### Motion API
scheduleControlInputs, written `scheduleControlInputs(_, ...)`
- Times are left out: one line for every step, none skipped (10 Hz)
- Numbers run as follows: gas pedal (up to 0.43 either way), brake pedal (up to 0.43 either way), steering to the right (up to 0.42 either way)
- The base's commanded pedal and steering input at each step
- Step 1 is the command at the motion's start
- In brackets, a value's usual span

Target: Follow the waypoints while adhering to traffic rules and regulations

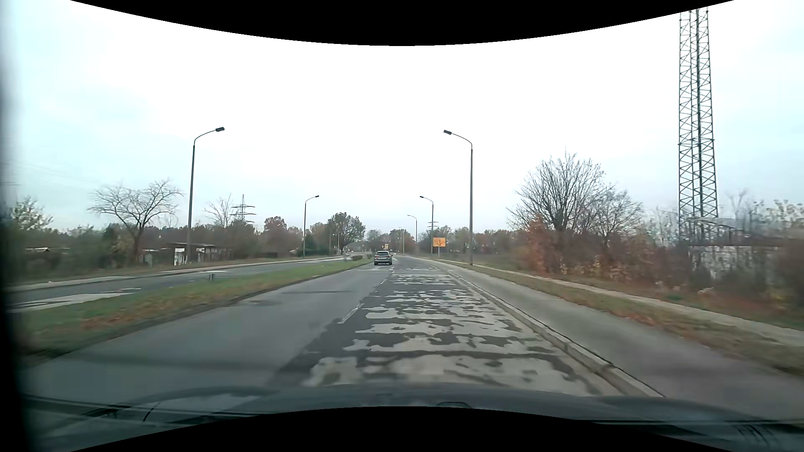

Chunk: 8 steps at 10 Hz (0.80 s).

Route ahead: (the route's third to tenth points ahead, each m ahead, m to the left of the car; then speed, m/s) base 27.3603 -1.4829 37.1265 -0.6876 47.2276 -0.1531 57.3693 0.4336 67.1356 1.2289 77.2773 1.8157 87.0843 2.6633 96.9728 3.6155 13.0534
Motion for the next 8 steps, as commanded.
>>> scheduleControlInputs(0.13, 0.0, -0.006)
scheduleControlInputs(0.13, 0.0, -0.006)
scheduleControlInputs(0.13, 0.0, -0.006)
scheduleControlInputs(0.13, 0.0, -0.007)
scheduleControlInputs(0.13, 0.0, -0.007)
scheduleControlInputs(0.13, 0.0, -0.008)
scheduleControlInputs(0.13, 0.0, -0.008)
scheduleControlInputs(0.13, 0.0, -0.007)
